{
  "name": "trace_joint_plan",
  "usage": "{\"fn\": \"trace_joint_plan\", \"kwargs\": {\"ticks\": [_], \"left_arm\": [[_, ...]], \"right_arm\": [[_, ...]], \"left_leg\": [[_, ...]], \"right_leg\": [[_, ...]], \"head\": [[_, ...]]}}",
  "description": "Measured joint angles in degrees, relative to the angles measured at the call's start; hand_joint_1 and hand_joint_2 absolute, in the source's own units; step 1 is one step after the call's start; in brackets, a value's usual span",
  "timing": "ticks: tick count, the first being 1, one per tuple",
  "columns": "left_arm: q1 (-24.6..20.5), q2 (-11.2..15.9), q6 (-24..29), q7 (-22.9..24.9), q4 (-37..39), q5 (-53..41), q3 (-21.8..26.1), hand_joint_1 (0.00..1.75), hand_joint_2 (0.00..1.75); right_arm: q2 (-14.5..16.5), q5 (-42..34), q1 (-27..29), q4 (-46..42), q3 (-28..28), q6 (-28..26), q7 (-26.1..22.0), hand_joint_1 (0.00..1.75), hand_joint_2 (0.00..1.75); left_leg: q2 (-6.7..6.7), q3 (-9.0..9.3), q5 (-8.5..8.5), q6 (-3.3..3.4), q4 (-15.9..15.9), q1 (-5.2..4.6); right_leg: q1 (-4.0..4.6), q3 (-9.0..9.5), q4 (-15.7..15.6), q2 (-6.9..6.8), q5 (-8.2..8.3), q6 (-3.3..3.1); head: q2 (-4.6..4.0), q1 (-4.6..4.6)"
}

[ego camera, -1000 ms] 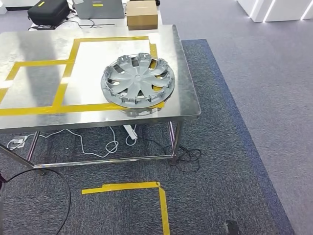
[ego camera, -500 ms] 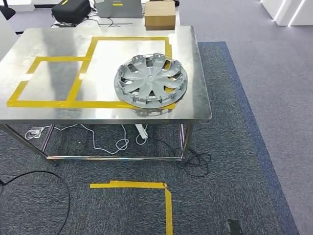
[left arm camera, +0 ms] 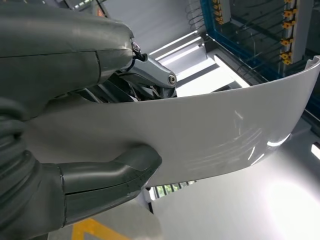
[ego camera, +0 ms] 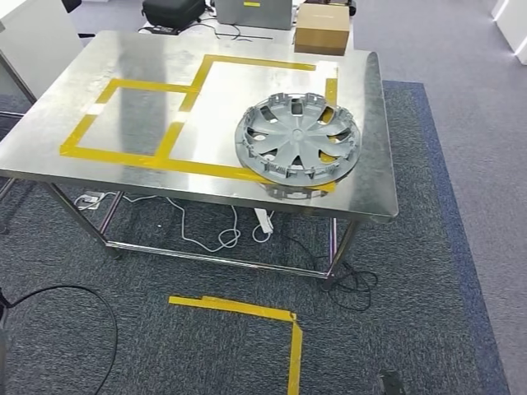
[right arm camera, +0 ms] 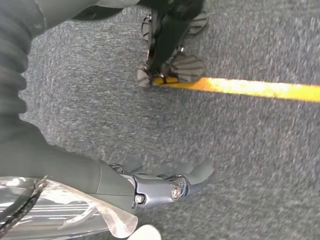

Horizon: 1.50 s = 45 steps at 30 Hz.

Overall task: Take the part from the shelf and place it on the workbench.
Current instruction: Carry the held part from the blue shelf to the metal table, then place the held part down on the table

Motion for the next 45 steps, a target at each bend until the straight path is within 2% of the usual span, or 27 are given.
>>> {"fn": "trace_joint_plan", "kwargs": {"ticks": [2, 5, 7, 9, 10, 11, 14, 16, 18, 20, 22, 23, 25, 26, 27, 28, 29, 30, 32, 33, 35, 37, 38, 41, 42, 43, 45], "left_arm": [[-0.26, -0.05, -0.02, 0.00, 0.21, -0.10, -0.03, 1.75, 1.75], [-0.40, 0.02, -0.04, 0.00, 0.37, -0.14, -0.08, 1.75, 1.75], [-0.62, 0.08, -0.03, 0.00, 0.44, -0.14, -0.13, 1.75, 1.75], [-0.71, 0.07, -0.02, 0.00, 0.61, -0.14, -0.19, 1.75, 1.75], [-0.65, 0.06, -0.02, 0.00, 0.70, -0.14, -0.21, 1.75, 1.75], [-0.59, 0.05, -0.02, 0.00, 0.78, -0.14, -0.22, 1.75, 1.75], [-0.56, 0.05, -0.02, 0.00, 0.83, -0.14, -0.23, 1.75, 1.75], [-0.55, 0.05, -0.02, 0.00, 0.88, -0.14, -0.23, 1.75, 1.75], [-0.67, 0.07, -0.02, 0.00, 0.97, -0.13, -0.27, 1.75, 1.75], [-0.83, 0.08, -0.03, -0.01, 1.01, -0.13, -0.33, 1.75, 1.75], [-0.93, 0.05, -0.04, -0.02, 1.02, -0.15, -0.36, 1.75, 1.75], [-0.96, 0.01, -0.04, -0.02, 1.02, -0.15, -0.36, 1.75, 1.75], [-0.98, -0.11, -0.05, -0.02, 1.02, -0.16, -0.36, 1.75, 1.75], [-0.95, -0.17, -0.06, -0.02, 1.03, -0.15, -0.36, 1.75, 1.75], [-0.94, -0.23, -0.07, -0.02, 1.04, -0.15, -0.36, 1.75, 1.75], [-0.93, -0.29, -0.07, -0.02, 1.06, -0.14, -0.36, 1.75, 1.75], [-0.93, -0.33, -0.07, -0.02, 1.08, -0.14, -0.36, 1.75, 1.75], [-0.94, -0.36, -0.07, -0.02, 1.08, -0.14, -0.36, 1.75, 1.75], [-0.99, -0.35, -0.07, -0.02, 1.08, -0.14, -0.36, 1.75, 1.75], [-1.00, -0.35, -0.07, -0.02, 1.08, -0.14, -0.38, 1.75, 1.75], [-1.00, -0.33, -0.07, -0.02, 1.08, -0.15, -0.42, 1.75, 1.75], [-1.05, -0.27, -0.07, -0.02, 1.09, -0.18, -0.45, 1.75, 1.75], [-1.12, -0.24, -0.07, -0.02, 1.10, -0.19, -0.45, 1.75, 1.75], [-1.01, -0.25, -0.07, -0.02, 1.17, -0.21, -0.46, 1.75, 1.75], [-0.88, -0.25, -0.07, -0.02, 1.20, -0.21, -0.46, 1.75, 1.75], [-0.80, -0.25, -0.07, -0.02, 1.22, -0.21, -0.47, 1.75, 1.75], [-0.80, -0.25, -0.07, -0.02, 1.23, -0.21, -0.47, 1.75, 1.75]], "right_arm": [[0.01, 0.03, -0.12, 0.01, 0.01, 0.05, 0.10, 0.00, 1.75], [0.03, 0.05, -0.09, 0.01, 0.01, 0.10, 0.15, 0.00, 1.75], [0.03, 0.07, -0.10, 0.01, 0.01, 0.14, 0.15, 0.00, 1.75], [0.01, 0.07, -0.05, 0.01, -0.01, 0.17, 0.15, 0.00, 1.75], [0.01, 0.07, -0.03, 0.01, -0.01, 0.19, 0.15, 0.00, 1.75], [0.01, 0.07, -0.01, 0.01, -0.01, 0.21, 0.15, 0.00, 1.75], [0.01, 0.07, 0.00, 0.01, -0.01, 0.22, 0.15, 0.00, 1.75], [0.01, 0.06, 0.02, 0.01, -0.01, 0.22, 0.16, 0.00, 1.75], [0.02, 0.07, 0.03, 0.02, -0.01, 0.30, 0.16, 0.00, 1.75], [0.02, 0.09, 0.02, 0.04, -0.01, 0.37, 0.15, 0.00, 1.75], [0.01, 0.09, -0.04, 0.04, -0.01, 0.37, 0.14, 0.00, 1.75], [0.01, 0.09, -0.07, 0.04, -0.01, 0.38, 0.13, 0.00, 1.75], [0.01, 0.10, -0.04, 0.09, 0.01, 0.40, 0.13, 0.00, 1.75], [0.01, 0.11, 0.02, 0.11, 0.01, 0.40, 0.14, 0.00, 1.75], [0.01, 0.11, 0.10, 0.13, 0.01, 0.38, 0.14, 0.00, 1.75], [0.01, 0.11, 0.15, 0.14, 0.01, 0.34, 0.15, 0.00, 1.75], [0.00, 0.11, 0.17, 0.14, 0.01, 0.32, 0.15, 0.00, 1.75], [-0.01, 0.11, 0.18, 0.14, 0.01, 0.31, 0.15, 0.00, 1.75], [-0.01, 0.11, 0.09, 0.15, 0.01, 0.32, 0.14, 0.00, 1.75], [-0.01, 0.11, 0.08, 0.16, 0.01, 0.33, 0.15, 0.00, 1.75], [-0.01, 0.11, 0.10, 0.18, 0.01, 0.35, 0.15, 0.00, 1.75], [0.00, 0.11, 0.09, 0.19, 0.01, 0.36, 0.15, 0.00, 1.75], [0.00, 0.11, 0.07, 0.19, 0.01, 0.36, 0.15, 0.00, 1.75], [-0.01, 0.11, 0.07, 0.19, 0.00, 0.35, 0.14, 0.00, 1.75], [-0.01, 0.11, 0.09, 0.19, 0.00, 0.35, 0.14, 0.00, 1.75], [-0.01, 0.11, 0.12, 0.19, 0.01, 0.36, 0.15, 0.00, 1.75], [0.00, 0.11, 0.14, 0.20, 0.01, 0.38, 0.15, 0.00, 1.75]], "left_leg": [[-0.19, -0.22, 0.03, -0.63, 0.12, -0.10], [0.05, -0.44, -0.50, -1.58, 0.70, 0.13], [0.73, -2.19, -3.22, -2.16, 5.02, 0.28], [1.21, -5.73, -6.90, -2.62, 12.97, 0.41], [1.28, -7.12, -8.03, -2.74, 16.04, 0.45], [1.30, -7.99, -8.60, -2.80, 17.90, 0.46], [1.31, -8.30, -8.67, -2.82, 18.54, 0.46], [1.32, -8.20, -8.23, -2.82, 18.28, 0.46], [1.59, -4.06, -3.92, -2.28, 9.58, 0.34], [1.79, 0.16, -0.23, -1.26, 0.56, 0.21], [1.75, 0.46, -0.35, -0.43, -0.20, 0.36], [1.76, 0.53, -0.27, -0.12, -0.35, 0.49], [1.75, 0.49, -0.33, 0.21, -0.35, 0.43], [1.72, 0.50, -0.36, 0.26, -0.34, 0.39], [1.66, 0.54, -0.39, 0.28, -0.33, 0.35], [1.58, 0.62, -0.43, 0.27, -0.32, 0.34], [1.49, 0.74, -0.50, 0.21, -0.31, 0.35], [1.42, 0.85, -0.59, 0.09, -0.28, 0.35], [1.30, 0.81, -0.80, -0.37, -0.06, 0.13], [1.27, 0.73, -0.82, -0.64, 0.01, 0.06], [1.20, 0.70, -0.76, -1.19, -0.02, 0.11], [1.29, 0.37, -1.74, -1.80, 1.11, 0.27], [1.35, -0.46, -3.04, -2.09, 3.13, 0.35], [1.46, -5.58, -8.24, -2.73, 14.44, 0.57], [1.47, -6.64, -8.68, -2.82, 16.70, 0.60], [1.49, -6.58, -7.84, -2.81, 16.51, 0.60], [1.64, -3.42, -3.73, -2.59, 9.77, 0.60]], "right_leg": [[0.12, 1.21, -2.42, 0.28, 0.30, -0.34], [0.04, 1.45, -2.79, 0.19, 0.70, -1.34], [-0.14, 1.64, -3.06, 0.01, 0.86, -1.93], [-0.08, 1.69, -3.04, -0.18, 0.78, -2.15], [-0.06, 1.69, -3.03, -0.25, 0.76, -2.18], [-0.05, 1.69, -3.03, -0.29, 0.75, -2.19], [-0.05, 1.70, -3.02, -0.31, 0.74, -2.19], [-0.05, 1.74, -3.02, -0.34, 0.71, -2.20], [0.04, 2.03, -2.98, -0.43, 0.45, -1.72], [0.22, 2.18, -2.97, -0.58, 0.08, -0.73], [0.30, 1.22, -1.37, -0.55, -1.20, 0.04], [0.27, -0.07, 1.19, -0.48, -2.65, 0.28], [0.20, -4.09, 9.25, -0.41, -6.20, 0.56], [0.16, -5.96, 12.73, -0.41, -7.24, 0.64], [0.15, -7.00, 14.34, -0.40, -7.16, 0.67], [0.14, -6.88, 13.49, -0.40, -5.88, 0.63], [0.12, -5.64, 10.43, -0.39, -3.76, 0.54], [0.09, -3.68, 5.98, -0.33, -1.48, 0.39], [0.07, -0.23, -0.91, -0.11, 0.91, 0.05], [0.12, 0.57, -2.37, -0.01, 1.10, -0.12], [0.25, 0.78, -2.58, 0.02, 1.05, -0.61], [0.10, 0.98, -2.83, -0.06, 1.22, -1.32], [-0.03, 1.08, -2.98, -0.12, 1.29, -1.65], [-0.08, 1.16, -3.02, -0.28, 1.21, -2.08], [-0.07, 1.19, -3.01, -0.30, 1.18, -2.09], [-0.07, 1.26, -3.00, -0.31, 1.14, -2.06], [-0.08, 1.57, -2.97, -0.31, 0.98, -1.86]], "head": [[0.00, -0.05], [0.00, -0.13], [0.00, -0.37], [0.00, -0.51], [0.00, -0.51], [0.00, -0.52], [0.00, -0.53], [0.00, -0.52], [0.00, -0.50], [0.00, -0.43], [0.00, -0.23], [0.00, -0.14], [0.00, 0.07], [0.00, 0.08], [0.00, 0.10], [0.00, 0.12], [0.00, 0.12], [0.00, 0.13], [0.00, 0.07], [0.00, 0.04], [0.00, 0.03], [0.00, -0.08], [0.00, -0.15], [0.00, -0.26], [0.00, -0.26], [0.00, -0.26], [0.00, -0.27]]}}
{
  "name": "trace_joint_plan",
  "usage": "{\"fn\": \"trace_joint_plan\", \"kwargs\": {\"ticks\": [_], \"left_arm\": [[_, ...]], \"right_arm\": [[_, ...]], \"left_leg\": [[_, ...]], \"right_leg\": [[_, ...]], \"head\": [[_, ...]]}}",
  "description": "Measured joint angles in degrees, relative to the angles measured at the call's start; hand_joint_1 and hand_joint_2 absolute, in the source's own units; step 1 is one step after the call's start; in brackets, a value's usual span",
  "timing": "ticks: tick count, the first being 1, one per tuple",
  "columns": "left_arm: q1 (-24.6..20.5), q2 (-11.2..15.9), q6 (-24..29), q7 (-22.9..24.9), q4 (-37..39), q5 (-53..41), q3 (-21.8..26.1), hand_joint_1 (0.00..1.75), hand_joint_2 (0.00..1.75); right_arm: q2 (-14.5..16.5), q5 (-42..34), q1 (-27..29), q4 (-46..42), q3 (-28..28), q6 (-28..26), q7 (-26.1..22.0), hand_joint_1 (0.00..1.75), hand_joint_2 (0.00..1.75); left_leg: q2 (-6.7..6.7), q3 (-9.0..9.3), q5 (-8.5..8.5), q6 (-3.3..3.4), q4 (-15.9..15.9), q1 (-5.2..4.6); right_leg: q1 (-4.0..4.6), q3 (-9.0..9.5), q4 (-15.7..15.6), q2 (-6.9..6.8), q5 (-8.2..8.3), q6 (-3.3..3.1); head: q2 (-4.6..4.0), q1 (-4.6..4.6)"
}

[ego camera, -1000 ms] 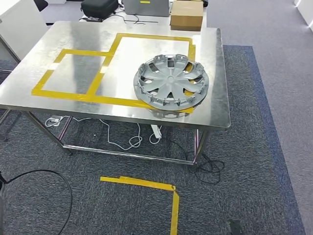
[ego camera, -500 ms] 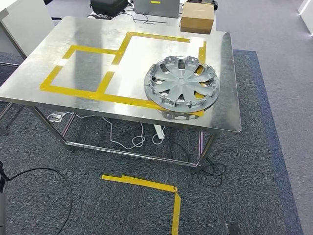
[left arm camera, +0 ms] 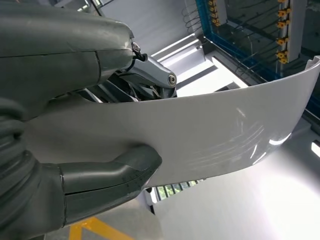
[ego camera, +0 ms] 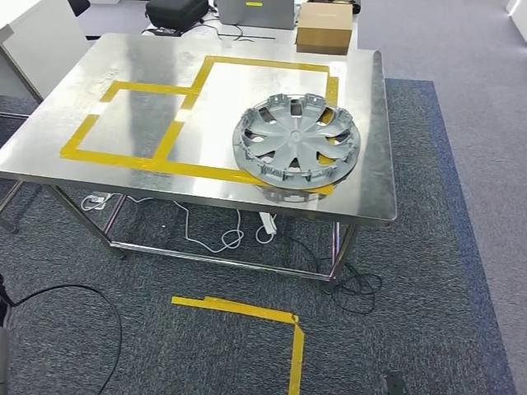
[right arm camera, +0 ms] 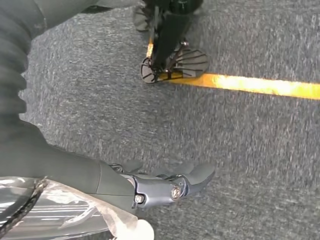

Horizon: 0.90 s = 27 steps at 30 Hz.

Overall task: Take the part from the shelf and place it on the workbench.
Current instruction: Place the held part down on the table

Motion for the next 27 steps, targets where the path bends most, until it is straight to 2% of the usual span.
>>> {"fn": "trace_joint_plan", "kwargs": {"ticks": [2, 3, 6, 7, 8, 9, 11, 12, 13, 14, 16, 17, 18, 19, 21, 23, 24, 25, 26, 27], "left_arm": [[-0.11, 0.00, 0.00, 0.00, 0.00, -0.01, -0.02, 1.75, 1.75], [-0.15, 0.00, 0.01, 0.01, 0.00, -0.01, -0.03, 1.75, 1.75], [-0.14, 0.02, 0.01, 0.01, 0.00, 0.00, -0.04, 1.75, 1.75], [-0.16, 0.02, 0.01, 0.00, 0.00, -0.01, -0.04, 1.75, 1.75], [-0.20, 0.01, 0.01, 0.00, 0.00, -0.01, -0.04, 1.75, 1.75], [-0.21, -0.02, 0.01, 0.00, 0.00, -0.02, -0.04, 1.75, 1.75], [-0.19, -0.10, -0.01, 0.00, 0.00, -0.02, -0.04, 1.75, 1.75], [-0.15, -0.13, -0.10, 0.01, 0.00, -0.01, -0.04, 1.75, 1.75], [-0.12, -0.15, -0.34, 0.02, 0.00, 0.05, -0.04, 1.75, 1.75], [-0.10, -0.15, -0.66, 0.03, 0.00, 0.12, -0.04, 1.75, 1.75], [-0.07, -0.15, -1.32, 0.07, 0.01, 0.27, -0.04, 1.75, 1.75], [-0.12, -0.14, -1.48, 0.10, 0.01, 0.30, -0.04, 1.75, 1.75], [-0.17, -0.13, -1.55, 0.13, 0.02, 0.31, -0.05, 1.75, 1.75], [-0.21, -0.13, -1.58, 0.16, 0.02, 0.31, -0.07, 1.75, 1.75], [-0.25, -0.09, -1.74, 0.20, 0.02, 0.32, -0.11, 1.75, 1.75], [-0.34, -0.03, -1.96, 0.18, 0.03, 0.32, -0.19, 1.75, 1.75], [-0.40, 0.01, -2.03, 0.17, 0.04, 0.32, -0.22, 1.75, 1.75], [-0.43, 0.01, -2.06, 0.16, 0.08, 0.33, -0.26, 1.75, 1.75], [-0.38, 0.01, -2.09, 0.16, 0.15, 0.34, -0.27, 1.75, 1.75], [-0.26, 0.01, -2.15, 0.16, 0.24, 0.35, -0.28, 1.75, 1.75]], "right_arm": [[0.01, 0.00, -0.05, 0.01, 0.00, 0.01, -0.02, 0.00, 1.75], [0.01, 0.00, -0.07, 0.01, 0.00, 0.01, -0.02, 0.00, 1.75], [0.01, 0.00, -0.07, 0.01, 0.00, 0.01, 0.00, 0.00, 1.75], [0.00, 0.00, -0.09, 0.01, 0.00, 0.01, -0.01, 0.00, 1.75], [-0.01, 0.00, -0.12, 0.01, 0.00, 0.00, -0.02, 0.00, 1.75], [-0.01, 0.00, -0.14, 0.02, 0.00, 0.01, -0.02, 0.00, 1.75], [0.01, 0.01, -0.09, 0.07, 0.00, 0.02, -0.01, 0.00, 1.75], [0.01, 0.01, -0.03, 0.09, 0.00, 0.02, -0.02, 0.00, 1.75], [0.01, 0.03, 0.04, 0.11, 0.00, 0.03, -0.05, 0.00, 1.75], [0.01, 0.06, 0.11, 0.11, 0.00, 0.07, -0.12, 0.00, 1.75], [-0.01, 0.11, 0.22, 0.12, 0.00, 0.17, -0.24, 0.00, 1.75], [-0.01, 0.13, 0.19, 0.13, 0.00, 0.22, -0.29, 0.00, 1.75], [-0.01, 0.16, 0.17, 0.14, 0.00, 0.25, -0.31, 0.00, 1.75], [-0.01, 0.20, 0.18, 0.16, 0.00, 0.26, -0.34, 0.00, 1.75], [0.00, 0.31, 0.29, 0.18, 0.00, 0.21, -0.40, 0.00, 1.75], [0.00, 0.42, 0.37, 0.18, 0.00, 0.18, -0.46, 0.00, 1.75], [0.01, 0.46, 0.38, 0.18, 0.00, 0.19, -0.49, 0.00, 1.75], [0.01, 0.48, 0.38, 0.18, -0.01, 0.18, -0.51, 0.00, 1.75], [0.01, 0.48, 0.41, 0.18, -0.01, 0.17, -0.51, 0.00, 1.75], [0.01, 0.48, 0.46, 0.18, -0.02, 0.17, -0.51, 0.00, 1.75]], "left_leg": [[0.21, 3.49, 2.57, 0.39, -7.24, -0.19], [0.25, 4.29, 2.86, 0.62, -9.10, -0.30], [0.09, 4.25, 2.72, 1.54, -9.71, -0.36], [0.09, 4.30, 2.83, 1.94, -9.86, -0.27], [0.10, 4.37, 2.93, 2.30, -10.02, -0.15], [0.13, 4.41, 2.99, 2.56, -10.11, -0.10], [0.09, 4.39, 2.69, 2.87, -10.10, -0.20], [0.02, 4.47, 2.41, 2.96, -10.10, -0.27], [-0.06, 4.69, 2.06, 3.02, -10.10, -0.31], [-0.14, 5.07, 1.66, 3.03, -10.10, -0.33], [-0.16, 6.01, 1.06, 2.73, -10.10, -0.36], [-0.17, 6.32, 0.71, 2.46, -10.04, -0.44], [-0.20, 6.47, 0.44, 2.16, -10.02, -0.51], [-0.23, 6.53, 0.21, 1.85, -10.04, -0.55], [-0.26, 6.82, -0.22, 1.17, -10.16, -0.47], [-0.16, 6.34, -0.91, 0.50, -8.06, -0.32], [-0.10, 4.87, -1.68, 0.18, -5.09, -0.23], [-0.05, 2.50, -2.67, -0.12, -0.97, -0.14], [-0.03, -0.49, -3.54, -0.37, 3.39, -0.03], [-0.02, -3.29, -3.61, -0.53, 6.71, 0.06]], "right_leg": [[0.20, 0.12, 0.13, 0.02, -0.21, 0.44], [0.30, 0.06, 0.17, 0.01, -0.28, 0.73], [0.28, -0.20, 0.14, -0.10, -0.39, 1.68], [0.24, -0.57, 0.80, -0.11, -0.96, 1.98], [0.21, -1.35, 2.34, -0.09, -1.96, 2.23], [0.15, -2.93, 5.48, -0.05, -3.63, 2.42], [0.11, -7.08, 13.69, -0.04, -6.89, 2.60], [0.10, -8.79, 16.76, -0.05, -7.48, 2.64], [0.10, -9.35, 17.37, -0.04, -6.76, 2.61], [0.11, -8.67, 15.46, -0.04, -4.91, 2.50], [0.14, -4.94, 7.49, 0.01, -0.69, 2.13], [0.19, -3.00, 3.82, 0.04, 0.22, 1.91], [0.26, -1.76, 1.59, 0.05, 0.33, 1.70], [0.37, -1.17, 0.74, 0.06, -0.25, 1.45], [0.39, -0.49, 0.23, 0.02, -0.89, 0.81], [0.13, 0.88, -0.27, 0.04, -1.52, 0.11], [-0.03, 1.79, -0.49, 0.05, -1.99, -0.13], [-0.07, 2.66, -0.57, 0.07, -2.66, -0.29], [-0.10, 3.58, -0.59, 0.09, -3.46, -0.31], [-0.14, 4.61, -0.60, 0.14, -4.36, -0.22]], "head": [[0.00, 0.03], [0.00, 0.08], [0.00, 0.16], [0.00, 0.20], [0.00, 0.31], [0.00, 0.37], [0.00, 0.51], [0.00, 0.53], [0.00, 0.55], [0.00, 0.56], [0.00, 0.56], [0.00, 0.56], [0.00, 0.51], [0.00, 0.48], [0.01, 0.48], [0.01, 0.30], [0.01, 0.19], [0.00, 0.08], [0.00, 0.06], [0.00, 0.08]]}}
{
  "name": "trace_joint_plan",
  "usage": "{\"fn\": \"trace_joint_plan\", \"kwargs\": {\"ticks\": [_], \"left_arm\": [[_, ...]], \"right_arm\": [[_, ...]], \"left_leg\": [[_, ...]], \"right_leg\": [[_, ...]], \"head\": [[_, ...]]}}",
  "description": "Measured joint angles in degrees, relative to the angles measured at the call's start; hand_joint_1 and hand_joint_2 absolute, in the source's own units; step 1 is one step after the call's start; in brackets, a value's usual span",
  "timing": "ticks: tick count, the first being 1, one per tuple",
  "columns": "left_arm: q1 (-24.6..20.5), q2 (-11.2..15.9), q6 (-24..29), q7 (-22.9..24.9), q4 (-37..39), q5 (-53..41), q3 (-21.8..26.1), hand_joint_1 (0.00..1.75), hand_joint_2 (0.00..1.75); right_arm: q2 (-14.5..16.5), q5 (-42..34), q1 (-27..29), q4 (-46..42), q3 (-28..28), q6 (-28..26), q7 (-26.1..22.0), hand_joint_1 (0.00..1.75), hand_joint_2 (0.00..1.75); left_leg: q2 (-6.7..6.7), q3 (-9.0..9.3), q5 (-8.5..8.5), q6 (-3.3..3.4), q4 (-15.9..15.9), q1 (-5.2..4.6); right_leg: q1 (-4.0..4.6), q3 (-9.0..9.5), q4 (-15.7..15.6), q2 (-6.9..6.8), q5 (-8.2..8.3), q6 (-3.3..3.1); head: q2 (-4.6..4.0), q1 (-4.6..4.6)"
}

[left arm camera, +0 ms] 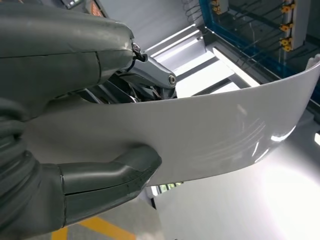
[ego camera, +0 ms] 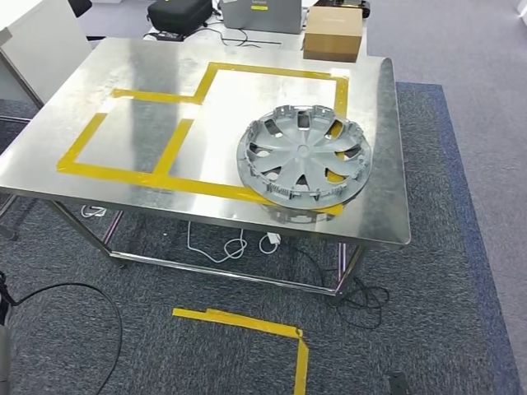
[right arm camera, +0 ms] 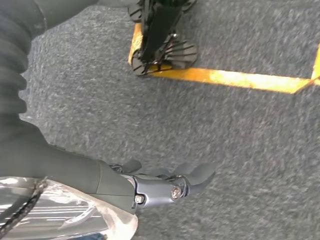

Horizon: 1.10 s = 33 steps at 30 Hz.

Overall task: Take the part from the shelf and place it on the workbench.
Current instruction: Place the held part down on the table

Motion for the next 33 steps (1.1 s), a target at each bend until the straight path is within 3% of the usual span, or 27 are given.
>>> {"fn": "trace_joint_plan", "kwargs": {"ticks": [1, 2, 4, 5, 6, 7, 9, 10, 12, 13, 15, 17, 18, 19, 21, 22, 23, 25, 27, 28, 29, 31, 32, 33], "left_arm": [[0.12, -0.01, -0.08, 0.01, 0.10, 0.01, -0.01, 1.75, 1.75], [0.20, 0.00, -0.18, 0.01, 0.19, 0.01, -0.01, 1.75, 1.75], [0.27, 0.00, -0.28, 0.02, 0.35, 0.02, -0.03, 1.75, 1.75], [0.37, 0.03, -0.30, 0.02, 0.52, 0.04, -0.06, 1.75, 1.75], [0.45, 0.06, -0.32, 0.03, 0.68, 0.05, -0.14, 1.75, 1.75], [0.48, 0.10, -0.35, 0.03, 0.84, 0.09, -0.21, 1.75, 1.75], [0.31, 0.24, -0.36, 0.01, 0.91, 0.09, -0.32, 1.75, 1.75], [0.27, 0.28, -0.35, -0.02, 0.90, 0.08, -0.34, 1.75, 1.75], [0.47, 0.31, -0.32, -0.07, 1.02, 0.02, -0.34, 1.75, 1.75], [0.74, 0.25, -0.32, -0.08, 1.16, 0.01, -0.34, 1.75, 1.75], [1.31, 0.08, -0.33, -0.07, 1.50, 0.01, -0.36, 1.75, 1.75], [1.58, -0.08, -0.34, -0.06, 1.71, 0.01, -0.38, 1.75, 1.75], [1.56, -0.14, -0.35, -0.05, 1.74, 0.01, -0.40, 1.75, 1.75], [1.52, -0.20, -0.35, -0.06, 1.77, 0.03, -0.44, 1.75, 1.75], [1.54, -0.50, -0.35, -0.15, 2.07, 0.51, -0.56, 1.75, 1.75], [1.54, -0.66, -0.36, -0.23, 2.17, 0.99, -0.62, 1.75, 1.75], [1.49, -0.80, -0.38, -0.34, 2.21, 1.53, -0.67, 1.75, 1.75], [1.13, -0.90, -0.21, -0.67, 1.93, 2.57, -0.72, 1.75, 1.75], [0.73, -1.00, 0.25, -1.04, 1.78, 3.32, -0.72, 1.75, 1.75], [0.63, -1.09, 0.46, -1.14, 1.77, 3.58, -0.71, 1.75, 1.75], [0.55, -1.16, 0.61, -1.19, 1.77, 3.73, -0.71, 1.75, 1.75], [0.53, -1.29, 0.74, -1.19, 1.77, 3.91, -0.72, 1.75, 1.75], [0.52, -1.34, 0.75, -1.19, 1.77, 3.96, -0.72, 1.75, 1.75], [0.52, -1.39, 0.75, -1.19, 1.77, 4.00, -0.72, 1.75, 1.75]], "right_arm": [[0.00, 0.01, 0.10, 0.00, -0.01, -0.01, 0.00, 0.00, 1.75], [0.01, 0.03, 0.21, 0.01, -0.01, 0.00, 0.00, 0.00, 1.75], [0.03, 0.07, 0.39, 0.03, -0.01, 0.01, -0.01, 0.00, 1.75], [0.05, 0.09, 0.36, 0.06, -0.01, 0.02, -0.02, 0.00, 1.75], [0.06, 0.09, 0.30, 0.09, -0.01, 0.01, -0.03, 0.00, 1.75], [0.07, 0.10, 0.24, 0.11, -0.02, 0.01, -0.05, 0.00, 1.75], [0.07, 0.12, -0.09, 0.11, -0.02, -0.01, -0.07, 0.00, 1.75], [0.07, 0.13, -0.29, 0.10, -0.02, -0.01, -0.09, 0.00, 1.75], [0.08, 0.15, -0.64, 0.10, -0.01, -0.01, -0.13, 0.00, 1.75], [0.08, 0.15, -0.60, 0.12, 0.00, 0.01, -0.13, 0.00, 1.75], [0.09, 0.15, -0.14, 0.19, 0.00, 0.02, -0.10, 0.00, 1.75], [0.09, 0.16, 0.42, 0.25, -0.02, 0.02, -0.08, 0.00, 1.75], [0.09, 0.16, 0.64, 0.29, -0.02, 0.03, -0.08, 0.00, 1.75], [0.09, 0.19, 0.86, 0.35, -0.03, 0.04, -0.08, 0.00, 1.75], [0.08, 0.26, 1.46, 0.54, -0.08, 0.08, -0.06, 0.00, 1.75], [0.08, 0.35, 1.60, 0.62, -0.14, 0.08, -0.05, 0.00, 1.75], [0.08, 0.42, 1.55, 0.66, -0.19, 0.05, -0.07, 0.00, 1.75], [0.07, 0.54, 0.86, 0.63, -0.25, -0.04, -0.16, 0.00, 1.75], [0.03, 0.55, 0.25, 0.58, -0.32, -0.12, -0.24, 0.00, 1.75], [0.01, 0.56, 0.09, 0.57, -0.38, -0.14, -0.25, 0.00, 1.75], [0.00, 0.57, 0.02, 0.55, -0.44, -0.16, -0.26, 0.00, 1.75], [0.01, 0.60, -0.01, 0.55, -0.56, -0.15, -0.26, 0.00, 1.75], [0.01, 0.62, 0.00, 0.55, -0.61, -0.13, -0.25, 0.00, 1.75], [0.02, 0.62, 0.00, 0.55, -0.64, -0.11, -0.25, 0.00, 1.75]], "left_leg": [[0.01, -2.01, 1.20, -0.06, 1.36, 0.06], [0.02, -3.00, 3.84, -0.03, 0.27, 0.08], [0.15, -2.60, 10.67, 0.21, -5.96, -0.05], [0.23, -1.94, 12.81, 0.45, -8.45, -0.35], [0.32, -1.14, 13.25, 0.84, -10.07, -0.62], [0.39, -0.19, 11.84, 1.34, -10.77, -0.93], [0.32, 2.10, 8.86, 2.51, -13.53, -1.02], [0.25, 3.51, 7.75, 2.98, -15.01, -0.94], [0.15, 6.87, 6.69, 3.63, -17.71, -0.73], [0.11, 8.88, 6.17, 3.80, -19.05, -0.73], [-0.02, 13.09, 4.92, 3.96, -21.62, -0.85], [-0.23, 17.53, 3.50, 3.98, -23.86, -1.04], [-0.28, 19.78, 2.68, 3.94, -24.79, -1.18], [-0.30, 21.89, 1.70, 3.90, -25.47, -1.34], [-0.54, 24.92, -0.68, 3.59, -25.43, -1.57], [-0.80, 25.84, -2.03, 3.26, -25.30, -1.49], [-1.04, 26.23, -2.87, 2.89, -24.54, -1.36], [-1.11, 24.92, -2.33, 2.10, -20.36, -1.06], [-0.72, 20.63, -1.22, 1.48, -12.21, -0.98], [-0.54, 18.07, -2.27, 1.16, -8.48, -0.87], [-0.46, 15.55, -4.36, 0.89, -5.65, -0.70], [-0.41, 11.41, -8.33, 0.36, -3.15, -0.26], [-0.39, 10.10, -8.27, 0.10, -3.77, -0.03], [-0.34, 9.45, -6.29, -0.18, -5.72, 0.21]], "right_leg": [[-0.06, 1.19, -0.02, 0.07, -0.96, 0.11], [-0.15, 2.57, -0.06, 0.14, -2.00, 0.25], [-0.39, 5.44, -0.53, 0.26, -4.14, 0.68], [-0.47, 6.68, -1.04, 0.30, -5.00, 1.06], [-0.51, 7.58, -1.78, 0.29, -5.59, 1.50], [-0.52, 8.30, -2.86, 0.21, -5.90, 1.96], [-0.41, 9.09, -2.94, -0.02, -4.79, 2.90], [-0.35, 8.43, -1.28, -0.10, -3.67, 3.20], [-0.20, 4.48, 5.77, -0.07, -1.83, 3.13], [-0.08, 1.78, 9.42, -0.05, -2.33, 2.80], [0.36, -3.23, 13.57, -0.01, -6.24, 2.38], [0.73, -7.32, 12.49, 0.03, -9.96, 2.34], [0.81, -8.97, 10.21, 0.06, -9.21, 2.22], [0.89, -10.38, 6.98, 0.14, -5.25, 1.88], [1.24, -12.26, 1.03, 0.54, 7.12, 0.88], [1.54, -12.57, 0.06, 0.69, 11.26, 0.35], [1.86, -12.54, 0.16, 0.80, 12.68, -0.12], [2.10, -11.55, 1.05, 0.81, 10.90, -0.94], [1.72, -10.01, 0.31, 0.82, 9.80, -1.54], [1.46, -9.16, 0.04, 0.80, 9.23, -1.65], [1.25, -8.38, -0.09, 0.79, 8.61, -1.65], [0.87, -6.97, -0.17, 0.79, 7.39, -1.23], [0.63, -6.26, -0.14, 0.80, 6.78, -0.88], [0.37, -5.52, -0.11, 0.81, 6.20, -0.50]], "head": [[0.00, -0.01], [0.00, 0.00], [0.00, 0.02], [0.00, -0.08], [0.00, -0.21], [0.00, -0.28], [0.00, -0.21], [0.00, -0.02], [0.00, 0.34], [0.00, 0.48], [0.00, 0.63], [0.00, 0.71], [0.00, 0.72], [0.00, 0.73], [-0.01, 0.50], [-0.01, 0.29], [-0.01, 0.14], [0.00, 0.06], [0.00, 0.02], [0.00, 0.01], [0.00, -0.02], [0.00, -0.01], [0.00, -0.01], [0.00, -0.03]]}}
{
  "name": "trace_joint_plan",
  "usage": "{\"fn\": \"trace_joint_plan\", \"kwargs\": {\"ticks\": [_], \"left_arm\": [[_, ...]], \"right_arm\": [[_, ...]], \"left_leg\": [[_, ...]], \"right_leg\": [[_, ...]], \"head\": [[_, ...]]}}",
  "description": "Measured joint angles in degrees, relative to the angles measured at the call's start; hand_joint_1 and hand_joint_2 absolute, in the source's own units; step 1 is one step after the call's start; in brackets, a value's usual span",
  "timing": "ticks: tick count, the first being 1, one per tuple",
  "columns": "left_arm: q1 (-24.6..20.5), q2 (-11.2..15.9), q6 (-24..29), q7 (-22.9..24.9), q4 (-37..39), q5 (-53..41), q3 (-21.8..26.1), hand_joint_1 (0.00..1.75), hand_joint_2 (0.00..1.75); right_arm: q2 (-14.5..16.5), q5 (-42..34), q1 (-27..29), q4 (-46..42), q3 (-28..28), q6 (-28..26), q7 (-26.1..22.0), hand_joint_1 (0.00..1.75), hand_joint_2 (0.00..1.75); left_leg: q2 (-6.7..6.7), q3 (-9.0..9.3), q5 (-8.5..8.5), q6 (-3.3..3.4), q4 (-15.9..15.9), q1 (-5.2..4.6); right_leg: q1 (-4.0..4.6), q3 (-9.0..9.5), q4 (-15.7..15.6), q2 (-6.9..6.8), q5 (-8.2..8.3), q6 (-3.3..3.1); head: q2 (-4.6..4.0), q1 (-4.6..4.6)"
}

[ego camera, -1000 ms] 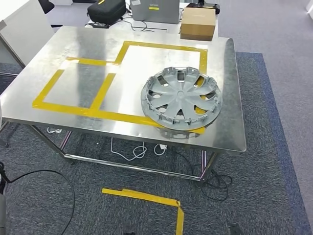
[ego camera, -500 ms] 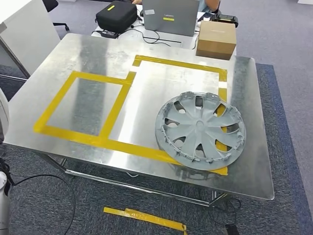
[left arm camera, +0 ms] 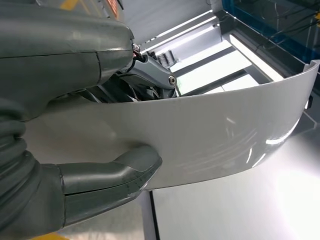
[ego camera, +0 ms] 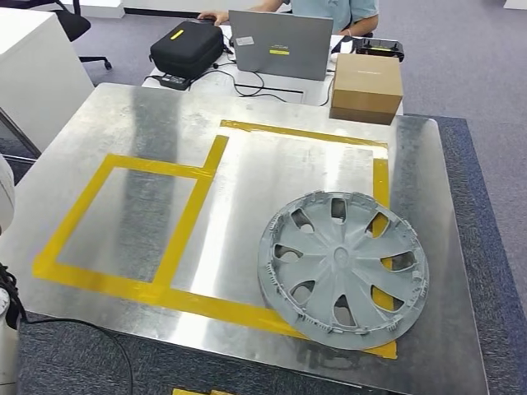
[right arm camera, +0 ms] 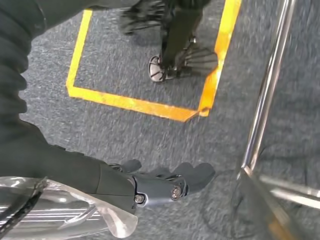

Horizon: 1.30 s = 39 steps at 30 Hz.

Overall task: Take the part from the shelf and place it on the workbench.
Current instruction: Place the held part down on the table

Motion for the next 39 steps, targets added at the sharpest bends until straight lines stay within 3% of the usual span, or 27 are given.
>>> {"fn": "trace_joint_plan", "kwargs": {"ticks": [2, 3, 4, 5, 7, 9, 12, 13, 14, 15, 17, 19, 22, 24, 27, 28, 29, 30, 32, 34, 37, 39], "left_arm": [[0.03, -0.09, 0.00, 0.00, 0.03, 0.04, 0.01, 1.75, 1.75], [0.00, -0.14, -0.01, 0.01, 0.05, 0.06, 0.01, 1.75, 1.75], [0.01, -0.22, -0.01, 0.01, 0.08, 0.09, 0.01, 1.75, 1.75], [0.04, -0.31, 0.01, 0.02, 0.10, 0.13, 0.01, 1.75, 1.75], [0.02, -0.43, 0.03, 0.01, 0.07, 0.12, 0.01, 1.75, 1.75], [-0.11, -0.50, 0.02, 0.00, -0.01, 0.09, 0.01, 1.75, 1.75], [-0.16, -0.64, 0.03, 0.00, -0.11, 0.09, 0.01, 1.75, 1.75], [-0.14, -0.70, 0.09, -0.01, -0.10, 0.07, 0.01, 1.75, 1.75], [-0.13, -0.74, 0.30, -0.05, -0.10, 0.01, 0.01, 1.75, 1.75], [-0.14, -0.79, 0.66, -0.11, -0.10, -0.08, 0.01, 1.75, 1.75], [-0.26, -0.93, 1.69, -0.27, -0.10, -0.25, 0.01, 1.75, 1.75], [-0.51, -1.16, 2.82, -0.40, -0.09, -0.30, 0.01, 1.75, 1.75], [-0.72, -1.44, 4.18, -0.52, -0.09, -0.31, 0.02, 1.75, 1.75], [-0.89, -1.56, 4.68, -0.64, -0.09, -0.11, 0.03, 1.75, 1.75], [-1.14, -1.62, 5.09, -0.78, -0.06, 0.18, 0.03, 1.75, 1.75], [-1.14, -1.65, 5.15, -0.79, -0.03, 0.20, 0.03, 1.75, 1.75], [-1.12, -1.68, 5.19, -0.81, 0.02, 0.17, 0.03, 1.75, 1.75], [-1.13, -1.71, 5.22, -0.84, 0.05, 0.03, 0.02, 1.75, 1.75], [-1.21, -1.68, 5.19, -0.69, 0.09, -0.62, 0.01, 1.75, 1.75], [-1.42, -1.59, 4.65, 0.04, 0.09, -1.35, -0.03, 1.75, 1.75], [-1.47, -1.31, 2.73, 1.47, 0.09, -1.64, -0.16, 1.75, 1.75], [-1.47, -1.09, 1.57, 2.10, 0.09, -1.72, -0.38, 1.75, 1.75]], "right_arm": [[0.01, 0.01, -0.01, 0.01, -0.07, 0.01, 0.00, 0.00, 1.75], [0.00, 0.01, -0.05, 0.01, -0.12, -0.02, 0.00, 0.00, 1.75], [-0.02, 0.01, -0.07, 0.01, -0.16, -0.05, 0.00, 0.00, 1.75], [-0.04, 0.01, -0.06, 0.00, -0.20, -0.09, 0.01, 0.00, 1.75], [-0.04, 0.01, -0.01, 0.00, -0.21, -0.13, 0.01, 0.00, 1.75], [-0.03, 0.01, -0.07, 0.00, -0.21, -0.11, -0.01, 0.00, 1.75], [0.00, 0.01, -0.16, 0.00, -0.20, -0.06, -0.02, 0.00, 1.75], [0.00, 0.02, -0.12, 0.00, -0.21, -0.05, -0.02, 0.00, 1.75], [0.00, 0.03, -0.08, 0.00, -0.22, -0.06, -0.01, 0.00, 1.75], [0.00, 0.05, -0.07, 0.00, -0.23, -0.07, -0.01, 0.00, 1.75], [-0.02, 0.16, -0.10, 0.00, -0.24, -0.14, 0.02, 0.00, 1.75], [-0.06, 0.30, -0.19, 0.00, -0.26, -0.31, 0.06, 0.00, 1.75], [-0.07, 0.52, -0.23, 0.00, -0.31, -0.63, 0.15, 0.00, 1.75], [-0.01, 0.68, -0.28, 0.00, -0.34, -0.71, 0.16, 0.00, 1.75], [0.02, 0.84, -0.42, 0.00, -0.41, -0.74, 0.16, 0.00, 1.75], [0.02, 0.86, -0.44, 0.00, -0.43, -0.74, 0.17, 0.00, 1.75], [0.02, 0.89, -0.44, 0.00, -0.44, -0.73, 0.18, 0.00, 1.75], [0.02, 0.92, -0.45, 0.00, -0.45, -0.70, 0.18, 0.00, 1.75], [0.02, 1.03, -0.49, 0.00, -0.46, -0.66, 0.18, 0.00, 1.75], [0.02, 1.16, -0.60, 0.00, -0.52, -0.62, 0.17, 0.00, 1.75], [0.02, 1.31, -0.68, 0.00, -0.73, -0.58, 0.15, 0.00, 1.75], [0.02, 1.38, -0.67, 0.00, -0.86, -0.56, 0.12, 0.00, 1.75]], "left_leg": [[0.20, -0.17, 7.19, -0.69, -6.23, 0.48], [0.34, -0.13, 9.64, -0.67, -8.91, 0.54], [0.42, -0.25, 11.22, -0.39, -10.52, 0.56], [0.45, -0.49, 11.51, 0.07, -11.00, 0.49], [0.39, -0.68, 11.84, 1.24, -10.99, 0.48], [0.40, -0.66, 11.87, 1.99, -10.99, 0.54], [0.45, -0.62, 11.68, 2.73, -11.00, 0.21], [0.44, -0.58, 11.58, 2.88, -10.99, 0.03], [0.41, -0.47, 11.48, 3.01, -10.98, -0.14], [0.37, -0.29, 11.37, 3.10, -10.97, -0.30], [0.31, 0.21, 11.07, 3.17, -10.95, -0.56], [0.21, 0.26, 10.87, 2.93, -10.80, -0.79], [0.13, -0.17, 10.84, 2.16, -10.64, -0.79], [0.20, -0.80, 9.28, 1.61, -8.93, -0.79], [0.29, -4.48, 3.62, 0.99, 0.64, -0.62], [0.29, -5.67, 2.33, 0.84, 3.81, -0.57], [0.30, -6.13, 2.12, 0.77, 5.31, -0.55], [0.30, -5.54, 3.08, 0.78, 4.52, -0.55], [0.35, -1.70, 6.92, 1.05, -2.68, -0.55], [0.40, 1.58, 8.96, 1.53, -9.45, -0.72], [0.41, 1.91, 9.33, 2.49, -11.18, -0.96], [0.51, 1.86, 10.00, 3.18, -11.59, -0.71]], "right_leg": [[-0.44, 1.39, 0.09, 0.05, -1.06, 0.88], [-0.49, 1.68, 0.16, 0.11, -1.40, 1.31], [-0.45, 1.73, 0.20, 0.16, -1.65, 1.71], [-0.35, 1.65, 0.21, 0.19, -1.79, 2.05], [-0.34, 1.39, 0.15, 0.08, -2.08, 2.56], [-0.43, 0.22, 2.35, -0.25, -3.60, 3.01], [-0.42, -5.86, 14.07, -0.60, -8.60, 3.24], [-0.36, -7.76, 17.34, -0.61, -9.40, 3.16], [-0.27, -8.67, 18.43, -0.61, -9.00, 2.97], [-0.14, -8.38, 17.07, -0.60, -7.45, 2.66], [0.27, -5.18, 9.31, -0.52, -2.80, 1.64], [0.66, -2.18, 3.04, -0.44, -0.32, 0.89], [0.71, -1.40, 1.29, -0.41, -0.34, 0.77], [0.40, -1.30, 0.77, -0.49, -0.12, 0.62], [0.33, -1.39, 0.54, -0.61, 0.08, 0.40], [0.38, -1.51, 0.57, -0.63, 0.10, 0.36], [0.43, -1.64, 0.60, -0.65, 0.13, 0.33], [0.45, -1.76, 0.66, -0.67, 0.16, 0.35], [0.46, -1.87, 0.89, -0.67, 0.26, 0.49], [0.65, -2.16, 1.27, -0.66, 0.43, 0.88], [0.69, -2.56, 1.20, -0.67, 1.00, 1.86], [0.60, -3.26, 1.99, -0.65, 0.33, 2.49]], "head": [[0.00, -0.05], [0.00, -0.25], [0.00, -0.31], [0.00, -0.32], [0.00, -0.15], [0.00, 0.02], [0.00, 0.26], [0.00, 0.25], [0.00, 0.26], [0.00, 0.25], [0.00, 0.23], [0.00, 0.22], [0.00, 0.35], [0.00, 0.19], [0.00, -0.03], [0.00, 0.00], [0.00, -0.01], [0.00, -0.01], [0.00, -0.02], [0.00, 0.03], [0.00, 0.08], [0.00, 0.15]]}}
